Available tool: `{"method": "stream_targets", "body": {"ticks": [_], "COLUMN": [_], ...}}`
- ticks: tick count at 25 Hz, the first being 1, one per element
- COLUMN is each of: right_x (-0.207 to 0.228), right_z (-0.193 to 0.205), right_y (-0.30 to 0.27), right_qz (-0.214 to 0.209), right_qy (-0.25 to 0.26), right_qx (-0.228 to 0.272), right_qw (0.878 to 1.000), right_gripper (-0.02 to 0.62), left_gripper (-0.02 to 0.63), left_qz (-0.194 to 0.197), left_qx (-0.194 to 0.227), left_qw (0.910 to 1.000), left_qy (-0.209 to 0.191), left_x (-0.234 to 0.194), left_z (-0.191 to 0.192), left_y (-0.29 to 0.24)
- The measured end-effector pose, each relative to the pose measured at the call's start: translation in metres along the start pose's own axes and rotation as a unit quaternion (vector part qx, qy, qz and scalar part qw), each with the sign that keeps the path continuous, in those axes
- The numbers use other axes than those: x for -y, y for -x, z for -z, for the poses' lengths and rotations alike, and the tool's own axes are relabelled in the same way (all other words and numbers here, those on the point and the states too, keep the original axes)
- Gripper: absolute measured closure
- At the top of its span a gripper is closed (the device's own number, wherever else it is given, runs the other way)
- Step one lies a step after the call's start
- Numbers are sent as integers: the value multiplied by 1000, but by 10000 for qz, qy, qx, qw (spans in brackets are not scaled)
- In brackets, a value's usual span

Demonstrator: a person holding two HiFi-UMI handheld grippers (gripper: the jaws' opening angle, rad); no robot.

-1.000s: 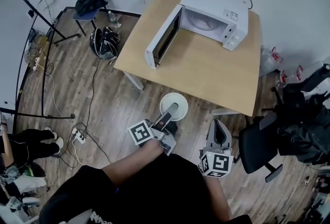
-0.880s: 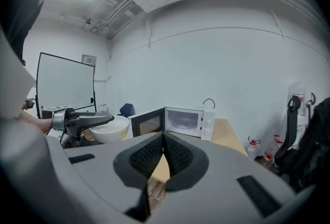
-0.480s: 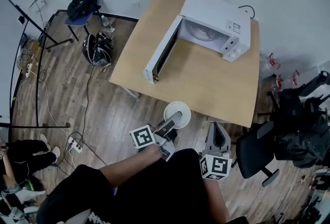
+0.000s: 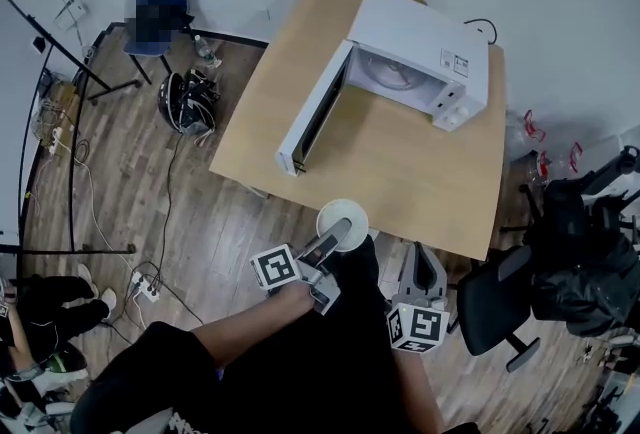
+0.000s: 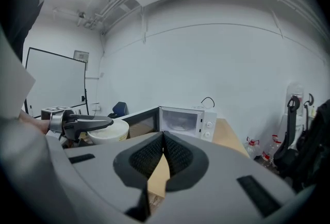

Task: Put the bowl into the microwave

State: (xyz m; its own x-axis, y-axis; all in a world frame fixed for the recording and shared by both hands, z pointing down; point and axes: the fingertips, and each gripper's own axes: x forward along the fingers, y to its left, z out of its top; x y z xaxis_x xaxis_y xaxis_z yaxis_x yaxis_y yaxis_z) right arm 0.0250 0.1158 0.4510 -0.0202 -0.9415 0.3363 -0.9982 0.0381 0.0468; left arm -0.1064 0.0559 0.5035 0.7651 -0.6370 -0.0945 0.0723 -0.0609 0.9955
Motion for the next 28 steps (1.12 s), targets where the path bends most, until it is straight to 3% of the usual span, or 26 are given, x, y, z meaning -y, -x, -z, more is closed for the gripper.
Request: {"method": "stream_targets", "body": {"ticks": [5,9,14,19,28], "right_x": [4,18,42,75,111], "right_z": [-10,-24,-29,-33,-32], "right_y": [-39,-76,-112,-143,-203], "right_qz": [-316,-456,-566,-622,-1039], "right_qy": [-56,-110,-162,-218,-342], "right_qx": [99,169,104,64,43], "right_qw": [9994,9988,9982,9978,9940], "right_gripper": [535,535,535,535,535], "left_gripper": [367,367,367,367,367], "left_qz": [54,-208,-339,-253,-588], "left_qx": [151,158,214,457,698], "left_qw": [9998,9991,9987,9986,9953], "left_qy": [-81,-345,-317,-25,-311], "left_x": [-3,-12,-17,-26,-63], "left_z": [-19,-34,-47,-59,-94], "left_y": [-30,-60,-102,-146,-219]}}
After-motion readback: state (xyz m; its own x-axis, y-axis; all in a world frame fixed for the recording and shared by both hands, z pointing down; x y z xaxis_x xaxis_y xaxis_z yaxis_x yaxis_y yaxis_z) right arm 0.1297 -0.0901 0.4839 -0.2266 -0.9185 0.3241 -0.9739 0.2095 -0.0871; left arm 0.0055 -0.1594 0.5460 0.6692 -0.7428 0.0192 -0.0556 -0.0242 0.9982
